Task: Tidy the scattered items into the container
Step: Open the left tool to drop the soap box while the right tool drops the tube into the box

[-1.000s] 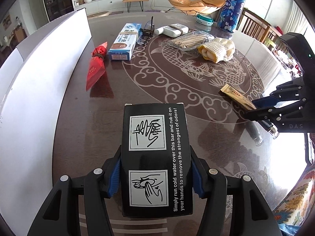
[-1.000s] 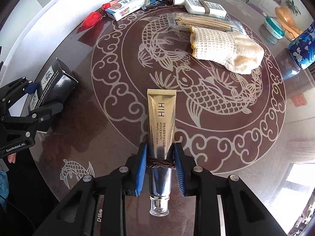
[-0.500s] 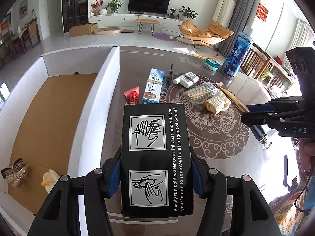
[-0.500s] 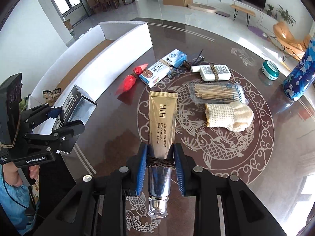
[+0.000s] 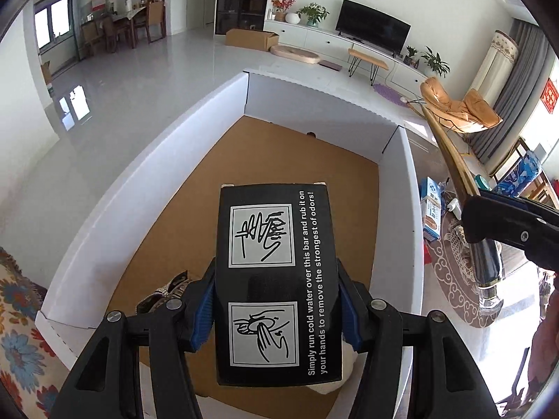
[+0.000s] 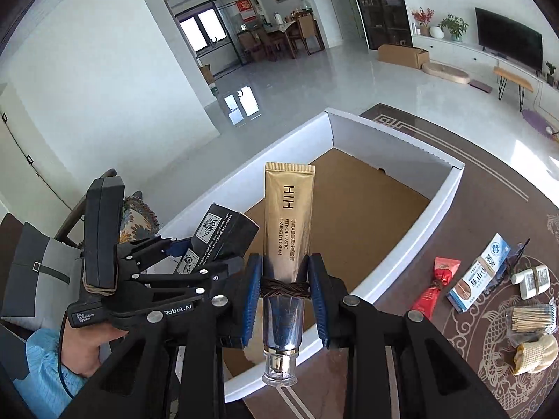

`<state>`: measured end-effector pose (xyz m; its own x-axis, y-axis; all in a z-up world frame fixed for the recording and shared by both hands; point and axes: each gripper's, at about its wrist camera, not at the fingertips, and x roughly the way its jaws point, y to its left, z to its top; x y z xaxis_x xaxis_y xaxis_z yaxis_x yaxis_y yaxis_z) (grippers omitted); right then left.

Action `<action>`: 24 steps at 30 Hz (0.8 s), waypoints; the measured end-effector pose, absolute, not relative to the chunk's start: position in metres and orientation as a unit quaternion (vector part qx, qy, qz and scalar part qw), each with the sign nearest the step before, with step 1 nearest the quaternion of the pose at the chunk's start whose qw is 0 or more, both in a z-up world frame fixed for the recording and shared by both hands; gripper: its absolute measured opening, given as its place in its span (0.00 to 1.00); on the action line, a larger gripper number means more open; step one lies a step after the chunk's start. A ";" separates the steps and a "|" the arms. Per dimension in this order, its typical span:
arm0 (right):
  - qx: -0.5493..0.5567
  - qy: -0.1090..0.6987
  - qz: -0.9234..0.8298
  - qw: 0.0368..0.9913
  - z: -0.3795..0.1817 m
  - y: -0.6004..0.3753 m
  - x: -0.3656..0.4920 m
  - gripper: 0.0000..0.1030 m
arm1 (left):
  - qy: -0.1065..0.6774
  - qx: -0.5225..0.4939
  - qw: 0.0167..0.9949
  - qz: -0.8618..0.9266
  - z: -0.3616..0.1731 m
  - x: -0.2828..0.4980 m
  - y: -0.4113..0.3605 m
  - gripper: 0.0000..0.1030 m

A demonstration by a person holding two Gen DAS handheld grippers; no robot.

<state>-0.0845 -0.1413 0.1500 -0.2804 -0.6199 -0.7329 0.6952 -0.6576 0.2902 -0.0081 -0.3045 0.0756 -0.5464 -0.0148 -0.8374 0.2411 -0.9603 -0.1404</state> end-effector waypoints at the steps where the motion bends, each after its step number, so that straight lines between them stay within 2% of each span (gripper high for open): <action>1: 0.440 0.050 -0.798 0.409 0.140 -0.154 -0.087 0.28 | 0.123 0.476 0.077 -0.867 0.068 -0.008 -0.308 0.56; 9: 0.488 0.045 -0.778 0.393 0.070 -0.201 -0.101 0.31 | 0.127 0.519 0.101 -0.839 0.026 -0.013 -0.318 0.58; 11: 0.495 0.028 -0.779 0.385 0.060 -0.197 -0.107 0.52 | 0.133 0.522 0.095 -0.837 0.026 -0.012 -0.318 0.62; 13: 0.488 0.011 -0.786 0.380 0.060 -0.187 -0.110 0.63 | 0.125 0.516 0.106 -0.841 0.031 -0.008 -0.314 0.71; 18: 0.434 -0.023 -0.825 0.361 0.073 -0.127 -0.103 0.73 | 0.083 0.463 0.112 -0.875 0.063 0.003 -0.279 0.71; 20: 0.405 -0.020 -0.851 0.334 0.075 -0.090 -0.092 0.88 | 0.060 0.438 0.089 -0.892 0.081 0.006 -0.251 0.71; 22: 0.387 -0.010 -0.872 0.299 0.070 -0.046 -0.080 0.92 | 0.033 0.417 0.056 -0.906 0.094 0.014 -0.213 0.72; 24: 0.380 0.008 -0.888 0.260 0.057 0.002 -0.070 0.92 | 0.011 0.407 0.016 -0.913 0.100 0.021 -0.171 0.79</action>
<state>-0.0698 0.0021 0.0568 -0.5760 -0.4556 -0.6787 0.4673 -0.8648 0.1839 0.0207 -0.1708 0.1001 -0.6682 -0.0203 -0.7437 0.0380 -0.9993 -0.0069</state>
